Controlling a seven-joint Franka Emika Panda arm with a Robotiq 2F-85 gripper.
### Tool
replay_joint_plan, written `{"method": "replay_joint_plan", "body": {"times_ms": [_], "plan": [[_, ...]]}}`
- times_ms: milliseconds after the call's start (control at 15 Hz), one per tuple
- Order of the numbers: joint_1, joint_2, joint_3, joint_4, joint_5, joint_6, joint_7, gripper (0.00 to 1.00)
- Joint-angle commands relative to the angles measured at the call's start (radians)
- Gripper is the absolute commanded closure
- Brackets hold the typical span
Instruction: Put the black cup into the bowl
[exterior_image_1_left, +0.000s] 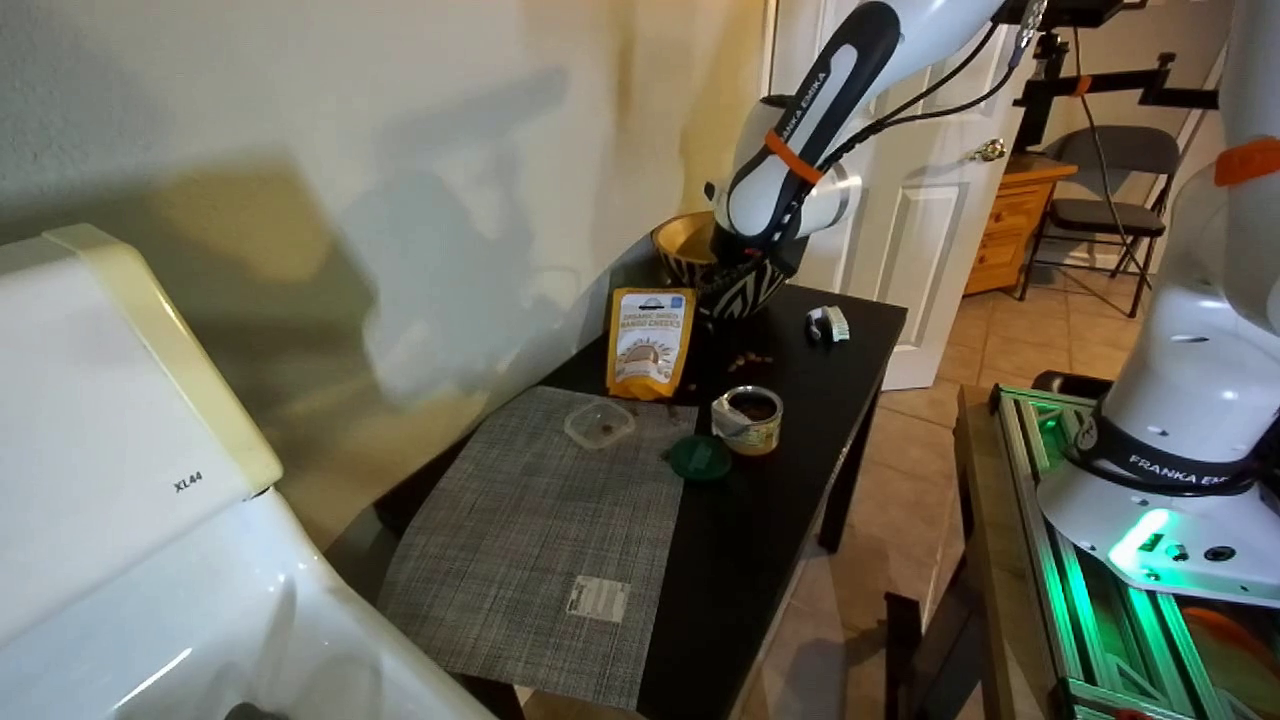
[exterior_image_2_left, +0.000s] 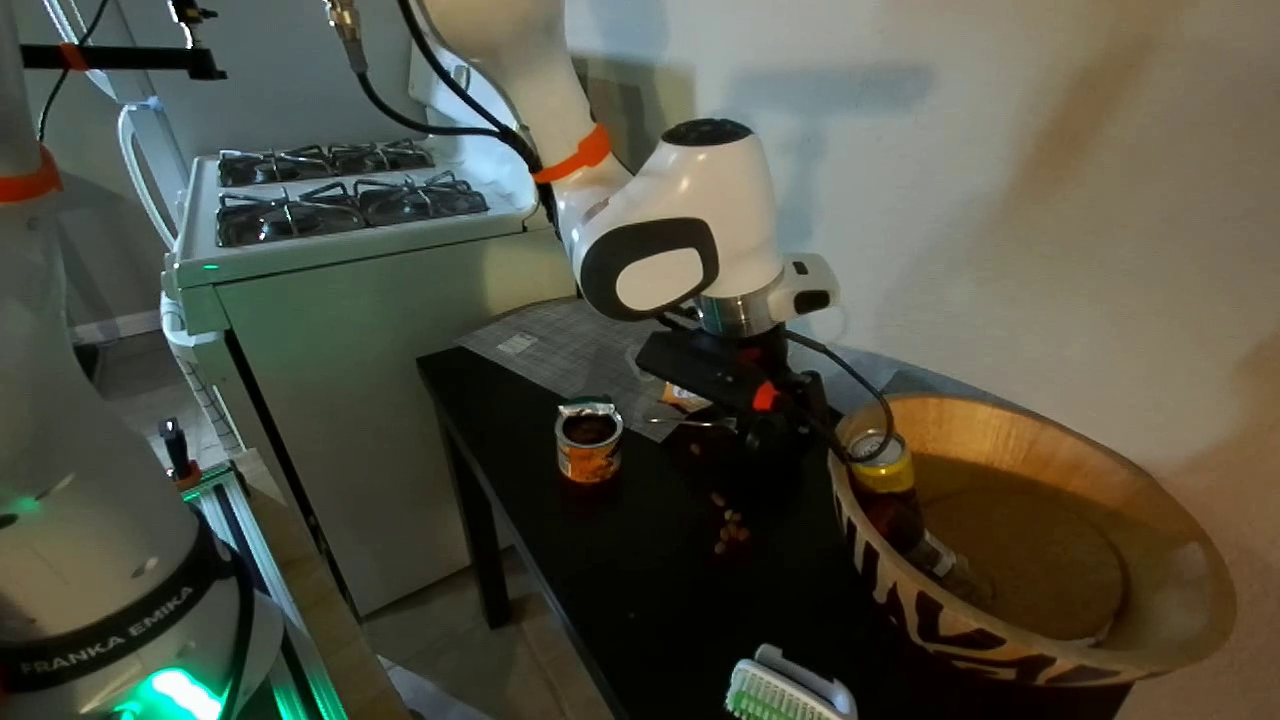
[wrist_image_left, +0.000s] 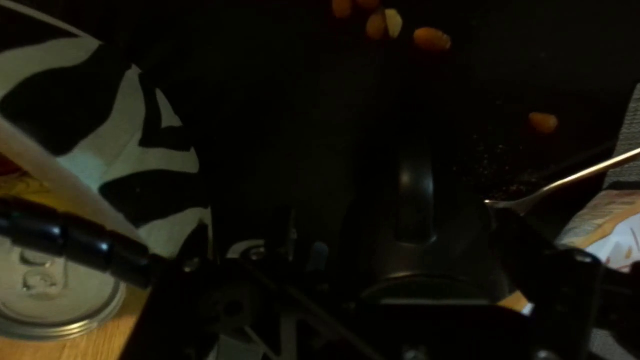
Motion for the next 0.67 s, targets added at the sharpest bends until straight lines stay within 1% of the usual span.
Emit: {"method": "replay_joint_plan", "body": {"times_ms": [0, 67, 133, 200, 267, 333, 400, 467, 533, 600], "plan": [[0.014, 0.079, 0.014, 0.000, 0.019, 0.102, 0.028, 0.06], [0.010, 0.086, 0.030, 0.000, 0.031, 0.136, 0.029, 0.08], [0.006, 0.092, 0.048, 0.004, 0.043, 0.153, 0.032, 0.15], [0.008, 0.101, 0.058, 0.010, 0.049, 0.172, 0.037, 0.25], [0.020, 0.111, 0.055, 0.013, 0.052, 0.185, 0.045, 0.25], [0.035, 0.117, 0.048, 0.012, 0.051, 0.185, 0.050, 0.21], [0.016, 0.117, 0.051, 0.004, -0.085, 0.180, 0.169, 0.22], [0.034, 0.121, 0.030, 0.004, -0.112, 0.169, 0.189, 0.14], [0.037, 0.122, 0.025, 0.003, -0.144, 0.166, 0.222, 0.10], [0.037, 0.128, 0.022, 0.006, -0.168, 0.168, 0.247, 0.09]]}}
